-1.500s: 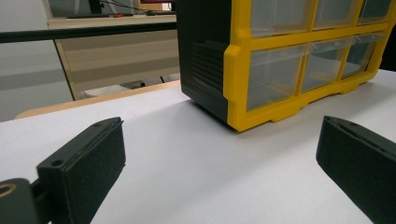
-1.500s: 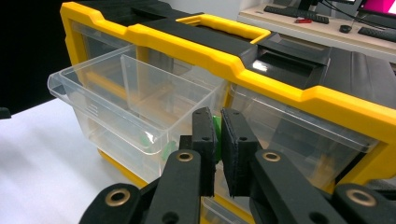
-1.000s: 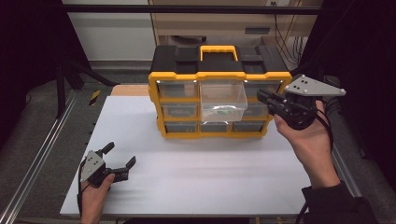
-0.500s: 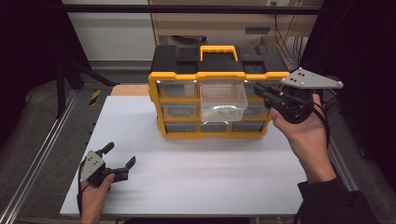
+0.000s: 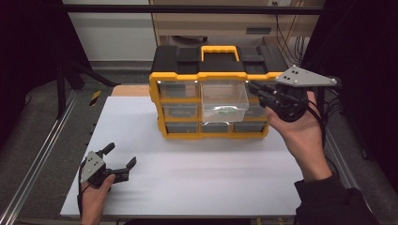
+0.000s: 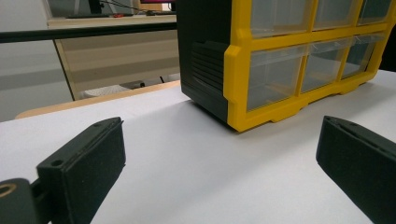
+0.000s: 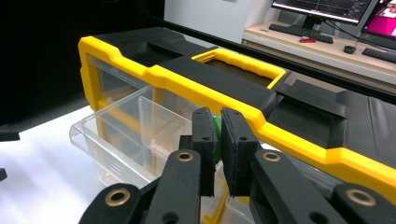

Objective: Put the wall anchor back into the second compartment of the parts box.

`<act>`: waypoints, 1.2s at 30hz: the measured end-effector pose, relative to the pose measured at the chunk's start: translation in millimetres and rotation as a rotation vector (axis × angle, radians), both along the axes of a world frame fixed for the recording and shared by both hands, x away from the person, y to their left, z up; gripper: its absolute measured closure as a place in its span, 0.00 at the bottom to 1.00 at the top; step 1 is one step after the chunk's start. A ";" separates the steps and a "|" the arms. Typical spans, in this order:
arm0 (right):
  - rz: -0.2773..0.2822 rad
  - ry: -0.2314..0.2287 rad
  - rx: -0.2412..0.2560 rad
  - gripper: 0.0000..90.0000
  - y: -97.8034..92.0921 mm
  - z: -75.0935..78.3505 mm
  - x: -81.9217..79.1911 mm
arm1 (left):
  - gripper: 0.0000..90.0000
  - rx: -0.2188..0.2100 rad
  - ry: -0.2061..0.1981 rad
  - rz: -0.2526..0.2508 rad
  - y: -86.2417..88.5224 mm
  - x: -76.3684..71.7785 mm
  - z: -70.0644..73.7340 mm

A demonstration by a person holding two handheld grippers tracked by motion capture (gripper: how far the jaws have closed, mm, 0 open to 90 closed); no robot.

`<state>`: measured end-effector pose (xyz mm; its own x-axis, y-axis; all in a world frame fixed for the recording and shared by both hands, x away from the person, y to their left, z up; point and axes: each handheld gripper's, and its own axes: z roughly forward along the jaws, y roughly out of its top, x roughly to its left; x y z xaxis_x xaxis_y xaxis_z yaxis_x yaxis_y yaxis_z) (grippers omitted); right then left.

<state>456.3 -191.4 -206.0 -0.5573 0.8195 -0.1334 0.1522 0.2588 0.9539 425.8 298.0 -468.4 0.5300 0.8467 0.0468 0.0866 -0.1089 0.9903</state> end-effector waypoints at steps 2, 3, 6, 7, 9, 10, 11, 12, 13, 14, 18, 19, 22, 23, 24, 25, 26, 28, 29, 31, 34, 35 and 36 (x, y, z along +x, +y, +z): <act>0.005 -0.001 -0.003 0.94 1.4 0.4 0.3 | 0.01 0.000 0.000 0.000 0.0 0.0 -0.1; 0.005 -0.001 -0.003 0.94 2.1 0.7 0.4 | 0.01 0.000 0.000 0.000 0.0 0.0 0.0; 0.008 -0.003 -0.005 0.94 3.4 1.6 0.6 | 0.01 0.000 0.000 0.000 0.0 0.1 -0.1; 0.009 -0.005 -0.006 0.94 3.8 1.9 0.7 | 0.01 0.000 0.001 0.000 0.0 0.1 -0.1; 0.011 -0.003 -0.008 0.94 4.9 2.1 0.9 | 0.01 0.000 0.000 0.000 0.0 0.0 0.0; 0.012 -0.003 -0.010 0.94 5.4 2.2 1.0 | 0.01 -0.001 0.000 0.000 0.0 0.0 0.0; 0.013 -0.003 -0.011 0.94 5.9 2.4 1.2 | 0.01 -0.001 0.000 0.000 0.0 0.0 0.0; 0.015 -0.002 -0.012 0.94 6.3 2.6 1.4 | 0.01 -0.001 0.000 0.000 0.1 0.1 0.0; 0.014 -0.002 -0.011 0.94 6.8 2.8 1.5 | 0.01 0.000 0.000 0.000 0.1 0.0 0.0; 0.013 -0.003 -0.012 0.94 7.2 3.0 1.9 | 0.01 0.000 0.000 0.000 0.1 0.0 0.0; 0.015 -0.002 -0.014 0.94 8.0 4.7 3.1 | 0.01 0.000 0.000 0.000 0.1 0.1 -0.1; 0.016 -0.003 -0.013 0.94 8.3 5.1 3.5 | 0.01 0.000 0.000 0.000 0.1 0.1 -0.1; 0.021 -0.002 -0.019 0.94 9.5 5.8 4.7 | 0.01 0.000 0.002 -0.001 -0.1 0.2 -0.1; 0.021 0.002 -0.019 0.94 10.3 5.8 5.0 | 0.01 0.000 0.002 -0.001 -0.1 0.1 -0.1; 0.022 0.003 -0.020 0.94 11.0 5.6 5.5 | 0.01 0.000 0.001 -0.001 0.0 0.1 -0.1; 0.024 0.002 -0.023 0.94 11.7 5.4 6.1 | 0.01 -0.001 0.001 -0.001 0.1 0.1 -0.1; 0.024 0.001 -0.023 0.94 12.5 5.2 6.6 | 0.01 -0.001 0.001 0.000 0.2 0.2 -0.1; 0.026 0.003 -0.025 0.94 13.8 5.0 7.5 | 0.01 -0.001 0.002 0.000 0.3 0.2 -0.1; 0.028 0.006 -0.026 0.94 14.5 5.1 8.0 | 0.01 -0.001 0.001 0.000 0.3 0.2 -0.1; 0.027 0.006 -0.027 0.94 15.8 5.5 9.1 | 0.01 -0.002 0.001 0.000 0.3 0.2 -0.1; 0.030 0.008 -0.030 0.94 17.3 6.0 10.7 | 0.01 0.000 0.001 -0.001 0.2 0.2 -0.1; 0.030 0.012 -0.029 0.94 18.1 6.1 11.0 | 0.01 -0.001 0.002 -0.001 0.2 0.2 -0.1; 0.032 0.018 -0.032 0.94 18.5 6.2 11.6 | 0.01 -0.001 0.002 -0.001 0.2 0.2 -0.1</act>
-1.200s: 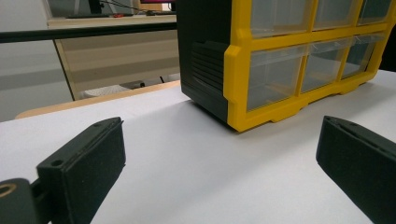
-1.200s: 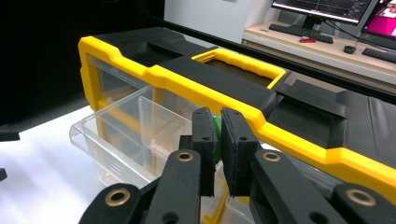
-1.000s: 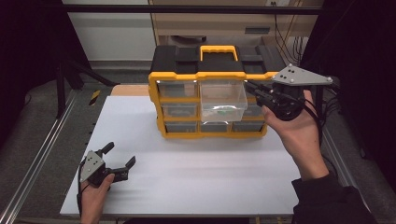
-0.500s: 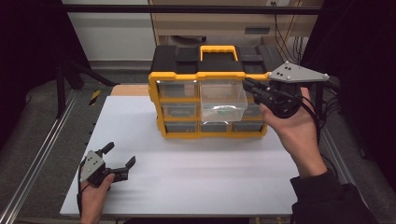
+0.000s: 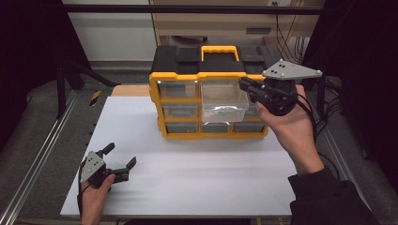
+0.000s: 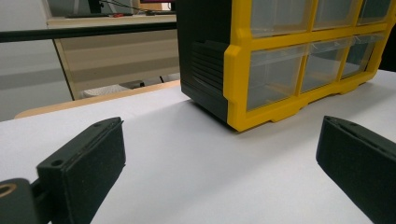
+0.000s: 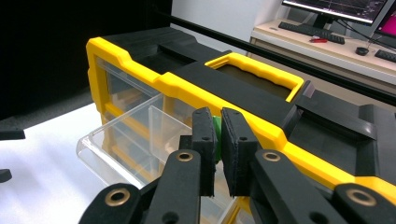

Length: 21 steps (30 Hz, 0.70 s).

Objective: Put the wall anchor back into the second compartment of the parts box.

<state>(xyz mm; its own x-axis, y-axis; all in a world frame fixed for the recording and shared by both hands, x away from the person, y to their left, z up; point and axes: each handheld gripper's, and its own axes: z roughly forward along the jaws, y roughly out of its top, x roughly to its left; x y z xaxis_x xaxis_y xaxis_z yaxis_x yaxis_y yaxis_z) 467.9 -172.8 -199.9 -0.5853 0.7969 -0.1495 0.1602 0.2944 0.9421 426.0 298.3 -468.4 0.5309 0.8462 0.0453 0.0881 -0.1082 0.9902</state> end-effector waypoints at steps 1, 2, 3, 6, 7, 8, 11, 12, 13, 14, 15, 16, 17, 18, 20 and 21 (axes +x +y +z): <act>0.003 0.002 -0.002 0.94 0.6 -0.1 0.8 | 0.01 0.000 0.000 0.000 0.0 0.0 0.0; 0.003 0.004 -0.002 0.94 1.4 0.0 1.5 | 0.01 0.000 0.000 0.000 0.1 0.0 0.0; 0.005 0.004 -0.005 0.94 1.8 0.1 2.1 | 0.01 -0.001 0.000 0.000 0.2 0.0 0.0; 0.014 0.013 0.007 0.94 3.9 1.1 3.2 | 0.01 -0.001 0.000 0.000 0.2 0.1 0.0; 0.021 0.013 0.009 0.94 4.7 1.5 3.2 | 0.01 -0.002 0.000 0.000 0.2 0.0 0.0; 0.019 0.014 0.008 0.94 6.1 2.1 2.9 | 0.01 -0.002 0.000 0.000 0.2 0.1 0.0; 0.022 0.011 -0.002 0.94 8.7 3.1 3.4 | 0.01 -0.002 0.000 0.000 0.3 0.1 0.0; 0.023 0.014 -0.005 0.94 9.2 3.5 3.9 | 0.01 -0.003 0.000 0.000 0.2 0.0 0.1; 0.022 0.015 -0.005 0.94 9.8 3.6 4.5 | 0.01 -0.002 0.000 0.000 0.3 0.0 0.1; 0.022 0.017 -0.009 0.94 10.2 3.7 5.1 | 0.01 -0.002 0.000 0.000 0.3 -0.1 0.2; 0.021 0.020 -0.010 0.94 10.8 3.6 5.6 | 0.01 -0.003 0.000 0.000 0.3 0.0 0.1; 0.021 0.022 -0.010 0.94 11.3 3.5 6.3 | 0.01 -0.003 0.000 0.001 0.4 0.0 0.1; 0.023 0.023 -0.014 0.94 11.6 3.2 7.0 | 0.01 -0.003 0.000 0.001 0.5 0.0 0.2; 0.021 0.023 -0.016 0.94 12.1 2.8 7.6 | 0.01 -0.003 0.000 0.000 0.5 0.0 0.2; 0.021 0.029 -0.020 0.94 13.1 2.2 8.9 | 0.01 -0.002 0.000 0.001 0.6 0.0 0.2; 0.022 0.032 -0.023 0.94 13.4 2.1 9.4 | 0.01 -0.002 0.000 0.000 0.6 0.0 0.2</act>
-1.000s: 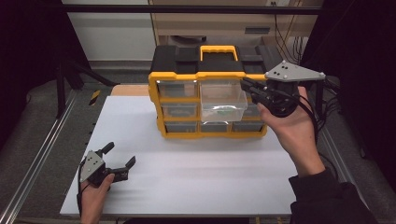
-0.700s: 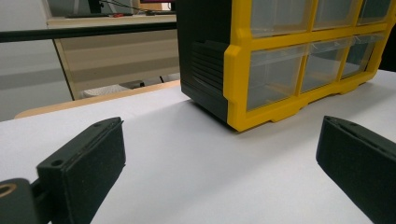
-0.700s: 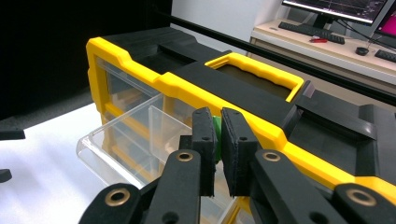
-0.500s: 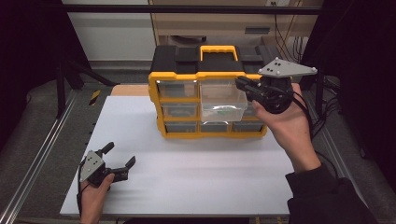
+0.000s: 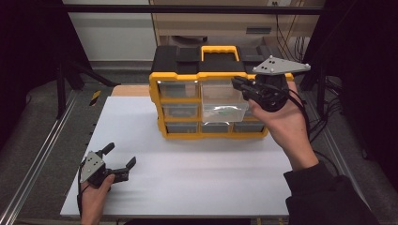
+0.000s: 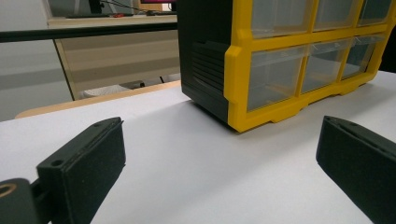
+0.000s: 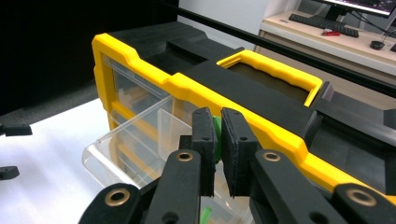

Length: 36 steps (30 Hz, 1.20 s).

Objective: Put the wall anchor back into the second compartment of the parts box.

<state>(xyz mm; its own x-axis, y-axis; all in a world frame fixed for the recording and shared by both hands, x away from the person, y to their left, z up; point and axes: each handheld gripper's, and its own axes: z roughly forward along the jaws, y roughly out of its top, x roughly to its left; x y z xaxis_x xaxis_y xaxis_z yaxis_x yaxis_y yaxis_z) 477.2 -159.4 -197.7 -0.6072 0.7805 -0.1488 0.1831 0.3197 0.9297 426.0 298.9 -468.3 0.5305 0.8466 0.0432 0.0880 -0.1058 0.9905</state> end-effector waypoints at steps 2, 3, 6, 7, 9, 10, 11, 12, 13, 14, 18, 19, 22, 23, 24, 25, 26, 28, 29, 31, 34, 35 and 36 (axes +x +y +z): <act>-0.001 0.005 -0.005 0.94 1.1 -0.2 1.2 | 0.01 0.000 0.000 0.000 0.0 0.0 0.0; 0.000 0.006 -0.008 0.94 1.5 -0.2 1.6 | 0.01 0.000 0.000 0.000 0.0 0.0 0.0; 0.001 0.011 -0.015 0.94 3.3 0.1 2.8 | 0.01 -0.001 0.000 0.000 0.0 0.0 0.0; 0.000 0.012 -0.018 0.94 4.0 0.2 3.2 | 0.01 0.000 0.000 0.000 0.0 0.0 0.1; 0.001 0.016 -0.023 0.94 5.3 0.7 3.7 | 0.01 0.000 0.000 0.000 0.1 0.0 0.1; 0.001 0.014 -0.028 0.94 5.9 0.8 4.1 | 0.01 0.000 0.000 0.000 0.0 0.1 0.0; 0.001 0.016 -0.030 0.94 6.5 1.0 4.3 | 0.01 0.000 0.000 0.000 0.1 0.0 0.0; 0.001 0.019 -0.030 0.94 7.3 1.1 4.3 | 0.01 0.000 0.000 0.000 0.1 0.0 0.1; 0.005 0.018 -0.035 0.94 7.7 1.0 4.7 | 0.01 0.000 0.000 0.000 0.1 0.0 0.1; 0.005 0.021 -0.038 0.94 8.3 1.0 4.9 | 0.01 0.000 0.000 0.000 0.1 0.1 0.1; 0.009 0.028 -0.048 0.94 11.2 0.3 6.1 | 0.01 0.000 0.000 0.000 0.0 0.0 0.1; 0.011 0.031 -0.051 0.94 11.9 0.1 6.4 | 0.01 0.000 0.000 0.000 0.0 0.0 0.1; 0.013 0.038 -0.062 0.94 14.0 -0.5 7.5 | 0.01 -0.001 0.000 0.000 0.1 0.1 0.0; 0.012 0.039 -0.064 0.94 14.9 -0.6 7.8 | 0.01 -0.001 0.000 0.000 0.1 0.1 0.0; 0.014 0.040 -0.069 0.94 15.6 -0.8 8.2 | 0.01 -0.001 0.000 0.000 0.1 0.2 0.0; 0.015 0.044 -0.074 0.94 16.4 -0.9 8.4 | 0.01 -0.001 0.000 0.000 0.1 0.2 0.0; 0.015 0.046 -0.076 0.94 17.2 -1.0 8.6 | 0.01 0.000 0.000 0.000 0.0 0.1 0.0; 0.018 0.050 -0.085 0.94 18.5 -1.0 8.9 | 0.01 0.000 0.000 0.000 0.0 0.1 0.1; 0.019 0.051 -0.090 0.93 19.1 -1.2 9.0 | 0.01 -0.001 0.000 0.000 0.0 0.2 0.0; 0.017 0.059 -0.095 0.93 20.2 -1.4 9.4 | 0.01 -0.001 0.000 0.000 0.0 0.1 0.0; 0.016 0.071 -0.105 0.93 20.7 -2.0 10.2 | 0.01 -0.001 0.000 -0.001 -0.1 0.1 0.0; 0.015 0.074 -0.108 0.93 20.7 -2.5 10.7 | 0.01 0.000 0.001 -0.001 0.0 0.2 0.0; 0.014 0.081 -0.112 0.93 20.8 -3.0 11.0 | 0.01 0.000 0.000 -0.001 0.0 0.1 0.0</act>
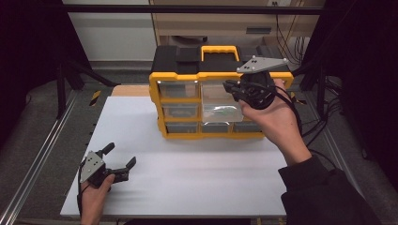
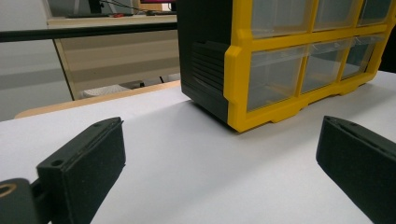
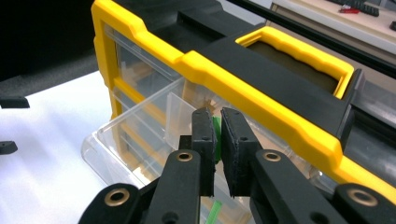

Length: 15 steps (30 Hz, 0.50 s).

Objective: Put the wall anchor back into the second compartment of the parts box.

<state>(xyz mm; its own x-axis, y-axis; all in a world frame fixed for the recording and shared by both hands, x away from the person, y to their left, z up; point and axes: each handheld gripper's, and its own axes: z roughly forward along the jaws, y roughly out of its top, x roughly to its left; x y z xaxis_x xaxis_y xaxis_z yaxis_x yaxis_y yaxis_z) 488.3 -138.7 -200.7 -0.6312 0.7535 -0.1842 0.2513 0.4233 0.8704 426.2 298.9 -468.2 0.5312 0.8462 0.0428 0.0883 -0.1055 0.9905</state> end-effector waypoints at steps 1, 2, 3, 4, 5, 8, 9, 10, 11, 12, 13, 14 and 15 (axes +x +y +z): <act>0.000 0.004 -0.007 0.93 0.0 -0.5 0.5 | 0.01 -0.001 0.000 0.000 0.0 0.0 0.0; 0.000 0.012 -0.012 0.93 -0.2 -0.9 0.8 | 0.01 0.000 0.000 0.000 0.0 0.0 0.0; 0.001 0.013 -0.017 0.93 -0.2 -1.5 1.4 | 0.01 0.000 0.000 0.000 -0.1 0.1 0.0; 0.001 0.016 -0.022 0.93 -0.5 -1.8 1.8 | 0.01 0.000 0.000 0.000 -0.1 0.1 -0.1; -0.001 0.022 -0.020 0.93 -0.4 -2.2 2.1 | 0.01 0.000 0.000 0.000 -0.2 0.1 -0.1; -0.003 0.031 -0.032 0.93 0.7 -3.5 3.0 | 0.01 0.005 0.001 -0.002 -0.4 0.1 0.0; -0.002 0.033 -0.033 0.93 1.1 -3.8 3.1 | 0.01 0.005 0.001 -0.002 -0.4 0.0 0.1; -0.002 0.036 -0.033 0.93 1.6 -4.3 3.4 | 0.01 0.005 0.001 -0.002 -0.3 -0.1 0.1; -0.002 0.041 -0.038 0.93 2.2 -4.8 3.7 | 0.01 0.005 0.001 -0.002 -0.2 -0.1 0.1; -0.002 0.043 -0.041 0.93 2.5 -5.2 4.0 | 0.01 -0.001 0.000 0.000 -0.3 0.0 0.1; -0.003 0.048 -0.044 0.93 2.9 -5.6 4.2 | 0.01 0.000 0.000 0.000 -0.1 -0.1 0.2; -0.004 0.050 -0.046 0.93 3.0 -6.0 4.4 | 0.01 0.000 0.000 0.000 0.0 -0.1 0.3; -0.004 0.054 -0.046 0.93 3.0 -6.4 4.7 | 0.01 -0.001 0.000 0.000 0.0 -0.1 0.2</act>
